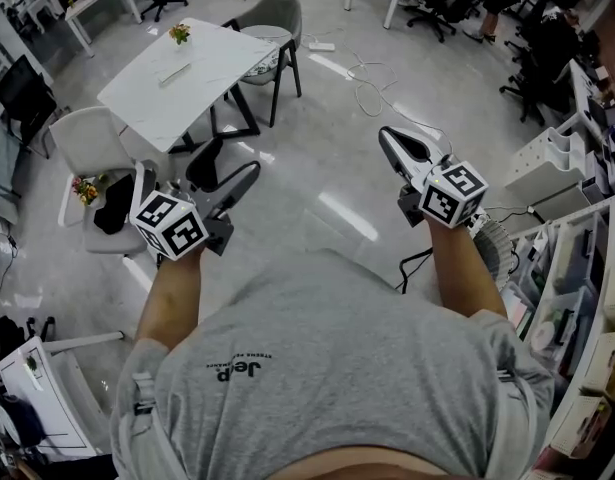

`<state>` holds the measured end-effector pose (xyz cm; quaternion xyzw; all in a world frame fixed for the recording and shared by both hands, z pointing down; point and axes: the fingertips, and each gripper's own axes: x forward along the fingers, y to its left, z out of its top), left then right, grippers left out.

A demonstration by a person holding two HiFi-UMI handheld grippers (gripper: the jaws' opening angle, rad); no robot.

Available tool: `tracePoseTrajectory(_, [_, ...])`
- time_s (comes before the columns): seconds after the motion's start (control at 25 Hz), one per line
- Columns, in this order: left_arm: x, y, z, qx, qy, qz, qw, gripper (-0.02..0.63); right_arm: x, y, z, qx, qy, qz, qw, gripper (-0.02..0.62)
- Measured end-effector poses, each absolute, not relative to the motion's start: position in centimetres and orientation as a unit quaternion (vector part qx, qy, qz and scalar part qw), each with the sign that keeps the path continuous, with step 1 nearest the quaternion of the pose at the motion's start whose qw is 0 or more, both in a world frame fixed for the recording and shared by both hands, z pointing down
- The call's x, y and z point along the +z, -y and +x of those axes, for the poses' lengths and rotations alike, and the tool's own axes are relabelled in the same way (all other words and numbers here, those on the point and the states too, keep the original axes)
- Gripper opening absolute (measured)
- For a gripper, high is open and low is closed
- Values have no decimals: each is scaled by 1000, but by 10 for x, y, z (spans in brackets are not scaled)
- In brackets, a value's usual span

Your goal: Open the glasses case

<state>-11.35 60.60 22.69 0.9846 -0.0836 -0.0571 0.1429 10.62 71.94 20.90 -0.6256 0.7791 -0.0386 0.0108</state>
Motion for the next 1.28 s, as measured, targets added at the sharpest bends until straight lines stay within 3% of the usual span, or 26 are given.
tracePoseTrajectory(0.72, [231,-608,-41,-49,92,982,159,469,223,-713,167,-43,-795,-605,6,3])
tracePoseTrajectory(1.28, [228,-375,19,-52,-2,986,160,469,202,-510,207,-18,-743,-669,4,3])
